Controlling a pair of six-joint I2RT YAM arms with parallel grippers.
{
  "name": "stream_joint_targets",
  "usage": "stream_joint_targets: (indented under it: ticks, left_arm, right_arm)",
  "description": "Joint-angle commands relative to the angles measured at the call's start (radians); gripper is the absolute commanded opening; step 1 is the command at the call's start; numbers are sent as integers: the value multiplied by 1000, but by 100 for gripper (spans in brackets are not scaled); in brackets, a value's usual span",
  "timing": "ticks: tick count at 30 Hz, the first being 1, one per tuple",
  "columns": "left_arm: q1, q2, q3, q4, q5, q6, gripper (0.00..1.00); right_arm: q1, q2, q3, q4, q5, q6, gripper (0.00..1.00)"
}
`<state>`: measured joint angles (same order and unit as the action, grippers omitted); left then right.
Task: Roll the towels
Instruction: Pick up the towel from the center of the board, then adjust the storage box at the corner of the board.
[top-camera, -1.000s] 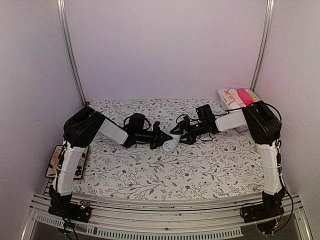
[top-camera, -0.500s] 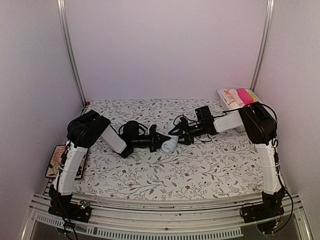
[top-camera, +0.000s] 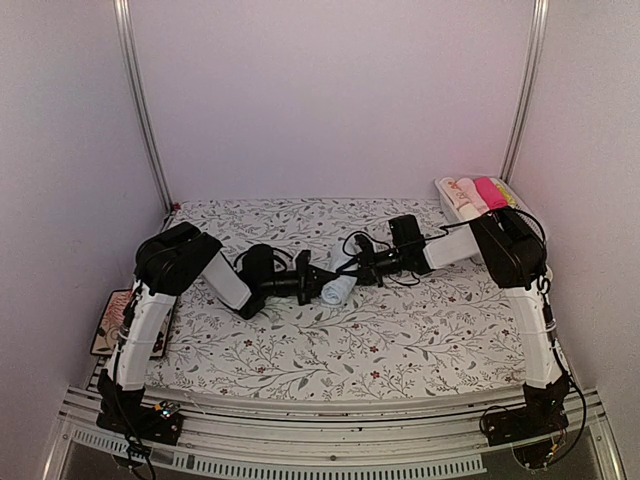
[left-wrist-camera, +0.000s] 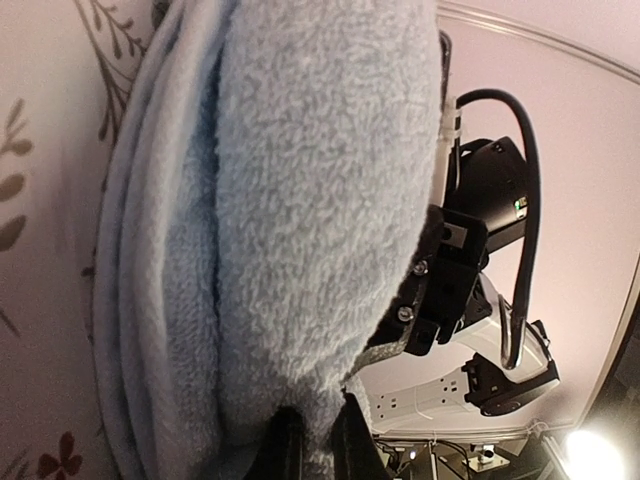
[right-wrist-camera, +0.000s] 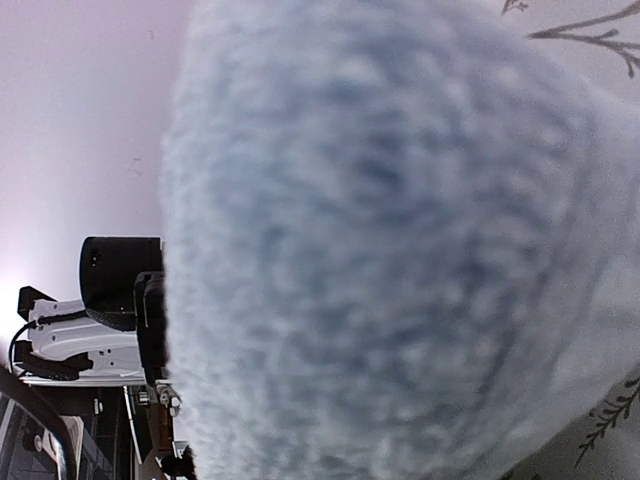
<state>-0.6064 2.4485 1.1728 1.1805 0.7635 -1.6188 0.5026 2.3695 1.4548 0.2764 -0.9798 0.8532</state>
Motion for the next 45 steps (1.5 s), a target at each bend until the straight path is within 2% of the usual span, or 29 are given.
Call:
stream_joint_targets:
  ticks: [1,3,4,7,8,9,10,18,22,25,30,34,39,45]
  left_arm:
    - [4,29,-48,-35,53,-27,0]
    - [17,-6,-65,-83,58,4,3]
    - [24,-42,-70,-123,61,33,11]
    - [49,-137,-53,-304,72,178,48]
    - [58,-167,-37,-378,77,225,64]
    - [65,-194,-20,-440,80,270,91]
    - [73,-221,-8,-498,83,309,96]
    - [111,-349,130,-946,88,618,97]
    - [128,-388,184,-1169,71,759,97]
    - [155,-426,197,-1276,63,841,97]
    - [205,-490,217,-1446,48,995,97]
    - [230,-548,213,-1519,53,1060,97]
    - [247,-598,195,-1593,48,1121,97]
    - [263,-623,184,-1631,27,1157,97]
  right_arm:
    - [10,35,-7,-26,48,-13,3]
    - [-2,10,8,-77,62,-39,2]
    - [-8,-4,28,-131,73,-58,2]
    - [-26,-50,148,-438,133,-238,2]
    - [-34,-65,183,-517,140,-321,2]
    - [-45,-80,207,-579,141,-364,2]
    - [-58,-96,230,-639,138,-415,2]
    - [-156,-215,415,-1074,211,-769,2]
    - [-195,-271,473,-1217,275,-922,3]
    - [-227,-320,483,-1287,327,-980,3]
    - [-297,-373,463,-1326,410,-1078,4]
    - [-380,-376,487,-1331,381,-1124,5]
    - [-468,-339,608,-1372,342,-1187,6]
    - [-571,-354,676,-1308,472,-1167,6]
